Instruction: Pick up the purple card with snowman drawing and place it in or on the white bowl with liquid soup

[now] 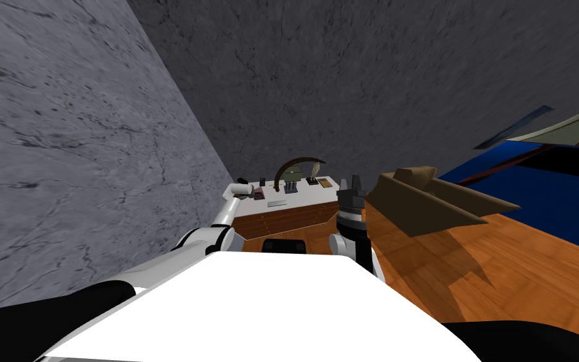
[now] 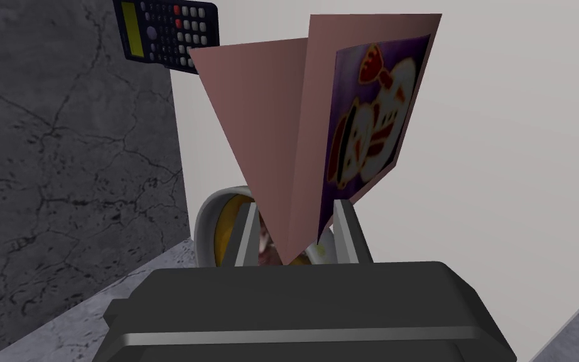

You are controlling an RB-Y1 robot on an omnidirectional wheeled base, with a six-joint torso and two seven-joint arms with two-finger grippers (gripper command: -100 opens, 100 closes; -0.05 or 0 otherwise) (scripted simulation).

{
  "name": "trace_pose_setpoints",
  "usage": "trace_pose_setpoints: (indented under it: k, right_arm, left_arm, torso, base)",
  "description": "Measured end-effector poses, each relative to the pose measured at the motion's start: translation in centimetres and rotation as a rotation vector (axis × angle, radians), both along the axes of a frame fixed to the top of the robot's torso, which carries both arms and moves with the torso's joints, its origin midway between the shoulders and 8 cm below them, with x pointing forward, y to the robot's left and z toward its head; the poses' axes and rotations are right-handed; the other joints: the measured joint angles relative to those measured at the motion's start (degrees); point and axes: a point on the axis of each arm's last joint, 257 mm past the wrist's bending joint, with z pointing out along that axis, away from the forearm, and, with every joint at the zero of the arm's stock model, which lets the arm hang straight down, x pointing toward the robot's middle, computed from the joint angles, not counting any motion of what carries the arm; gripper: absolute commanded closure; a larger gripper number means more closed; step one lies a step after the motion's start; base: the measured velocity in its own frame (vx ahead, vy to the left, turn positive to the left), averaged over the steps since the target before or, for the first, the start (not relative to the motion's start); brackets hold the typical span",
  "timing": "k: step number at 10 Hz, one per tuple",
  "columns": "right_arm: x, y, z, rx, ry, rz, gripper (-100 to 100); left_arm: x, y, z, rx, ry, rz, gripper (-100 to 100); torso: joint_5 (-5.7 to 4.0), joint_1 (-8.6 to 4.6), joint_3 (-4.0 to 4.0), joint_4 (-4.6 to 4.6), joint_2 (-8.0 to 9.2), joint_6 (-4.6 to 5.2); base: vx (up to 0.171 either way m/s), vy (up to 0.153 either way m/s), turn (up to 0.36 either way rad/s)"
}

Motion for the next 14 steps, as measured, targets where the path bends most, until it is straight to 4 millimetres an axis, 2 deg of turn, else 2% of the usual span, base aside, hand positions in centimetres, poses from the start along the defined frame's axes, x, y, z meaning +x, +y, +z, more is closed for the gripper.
trace_pose_setpoints:
  k: [2,3,4,6,11,14]
  right_arm:
    - [0.0,0.0,0.0,0.0,0.0,0.0,0]
    - [0.0,0.0,0.0,0.0,0.0,0.0,0]
    - [0.0,0.0,0.0,0.0,0.0,0.0,0]
    - [0.0,0.0,0.0,0.0,0.0,0.0,0]
    - [0.0,0.0,0.0,0.0,0.0,0.0,0]
    - [0.0,0.0,0.0,0.0,0.0,0.0,0]
  left_arm:
    - [0.0,0.0,0.0,0.0,-0.001,0.0,100]
    - [0.0,0.0,0.0,0.0,-0.001,0.0,0]
    - [0.0,0.0,0.0,0.0,-0.001,0.0,100]
    - [-0.7,-1.7,-0.4,0.007,0.013,-0.021,100]
    - [-2.1,-4.5,-0.5,0.016,0.022,-0.059,100]
    - [-3.1,-6.8,-0.1,0.017,0.022,-0.083,100]
  torso:
    - [0.0,0.0,-0.01,-0.02,-0.01,-0.01]
    - [0.01,0.0,-0.01,-0.02,-0.01,-0.01]
    - [0.01,0.01,-0.01,-0.02,-0.01,-0.01]
    - [0.04,0.19,-0.13,-0.07,-0.21,-0.06]
    - [0.02,0.09,-0.08,-0.04,-0.13,-0.02]
    - [0.02,0.09,-0.08,-0.02,-0.15,-0.02]
  base:
    - [0.0,0.0,0.0]
    - [0.0,0.0,0.0]
    - [0.036,0.029,0.113]
    - [0.07,0.044,0.11]
    - [0.04,0.025,0.072]
    - [0.055,0.031,0.081]
